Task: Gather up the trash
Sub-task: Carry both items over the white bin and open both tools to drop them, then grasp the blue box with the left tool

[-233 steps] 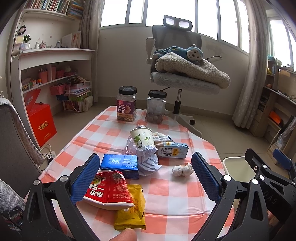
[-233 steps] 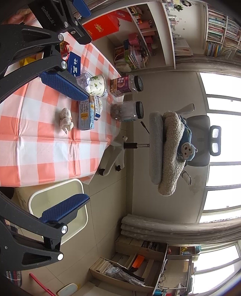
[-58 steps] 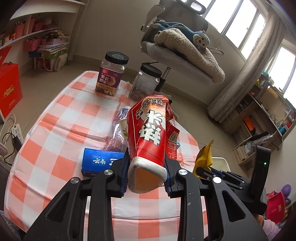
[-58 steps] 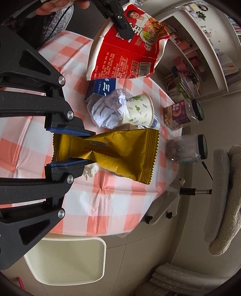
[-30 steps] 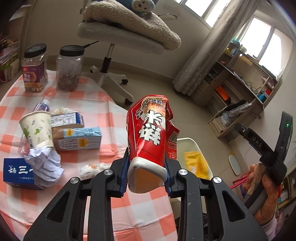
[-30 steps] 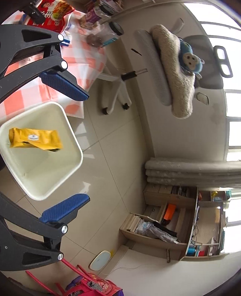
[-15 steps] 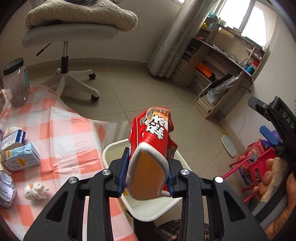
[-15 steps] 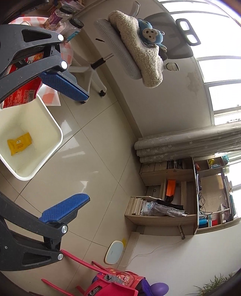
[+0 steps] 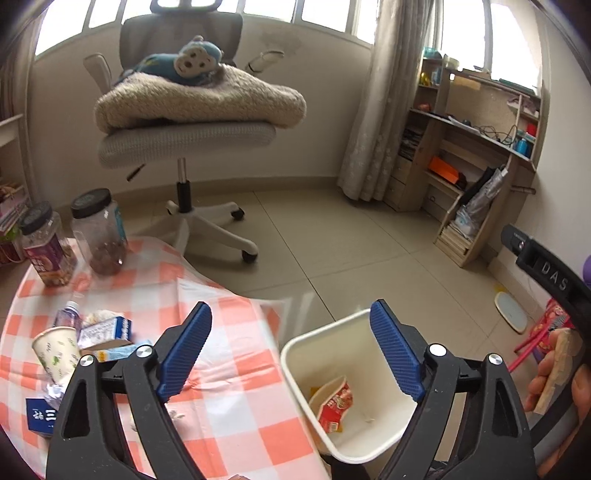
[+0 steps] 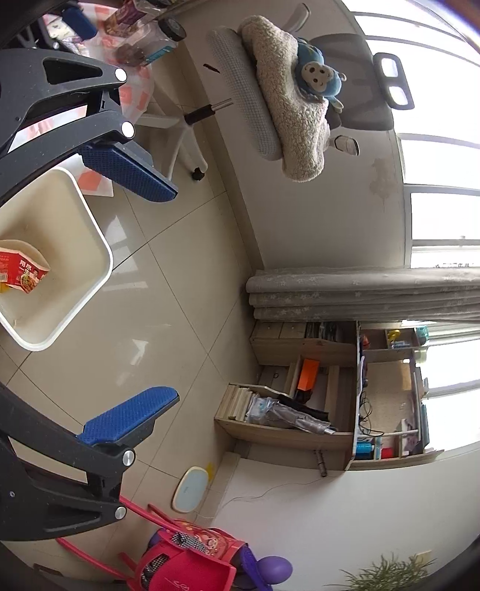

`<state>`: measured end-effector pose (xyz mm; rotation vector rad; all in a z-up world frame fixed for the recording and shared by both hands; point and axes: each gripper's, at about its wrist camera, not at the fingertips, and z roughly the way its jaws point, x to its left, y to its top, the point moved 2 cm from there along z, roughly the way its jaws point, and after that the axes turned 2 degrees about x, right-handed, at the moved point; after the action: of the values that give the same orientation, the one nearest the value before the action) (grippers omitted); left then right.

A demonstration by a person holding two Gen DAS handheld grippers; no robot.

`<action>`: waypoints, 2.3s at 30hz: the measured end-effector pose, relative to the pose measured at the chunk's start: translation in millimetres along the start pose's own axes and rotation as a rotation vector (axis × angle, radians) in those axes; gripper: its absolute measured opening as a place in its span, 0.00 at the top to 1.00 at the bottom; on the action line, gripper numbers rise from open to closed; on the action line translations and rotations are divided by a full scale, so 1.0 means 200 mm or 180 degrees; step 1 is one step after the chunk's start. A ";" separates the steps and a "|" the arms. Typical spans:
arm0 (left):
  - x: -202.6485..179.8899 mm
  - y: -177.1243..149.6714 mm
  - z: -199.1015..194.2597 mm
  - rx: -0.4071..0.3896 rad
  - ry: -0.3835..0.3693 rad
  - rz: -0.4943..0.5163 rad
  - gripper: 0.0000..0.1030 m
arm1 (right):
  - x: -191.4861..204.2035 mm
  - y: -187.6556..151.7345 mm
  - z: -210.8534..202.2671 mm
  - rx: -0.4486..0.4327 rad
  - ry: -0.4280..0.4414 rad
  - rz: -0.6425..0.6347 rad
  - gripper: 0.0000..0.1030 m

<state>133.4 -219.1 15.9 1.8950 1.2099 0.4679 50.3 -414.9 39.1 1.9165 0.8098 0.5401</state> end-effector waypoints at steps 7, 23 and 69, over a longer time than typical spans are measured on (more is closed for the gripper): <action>0.19 0.01 -0.19 -0.0514 0.0554 -0.0140 0.07 | 0.25 -0.10 -0.11 -0.0115 0.0144 -0.0373 0.07; 0.62 -0.13 -0.32 -0.0436 0.1321 -0.0365 0.07 | 0.74 -0.24 -0.29 -0.0154 0.0627 -0.0781 0.07; 1.40 -0.80 0.06 0.2465 0.0379 0.0194 0.46 | 1.34 -0.91 0.17 0.2759 0.1488 -0.0845 0.07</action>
<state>181.7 53.8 -150.6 2.5809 1.5588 0.1397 200.2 -180.1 -129.8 2.4155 1.7941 0.5209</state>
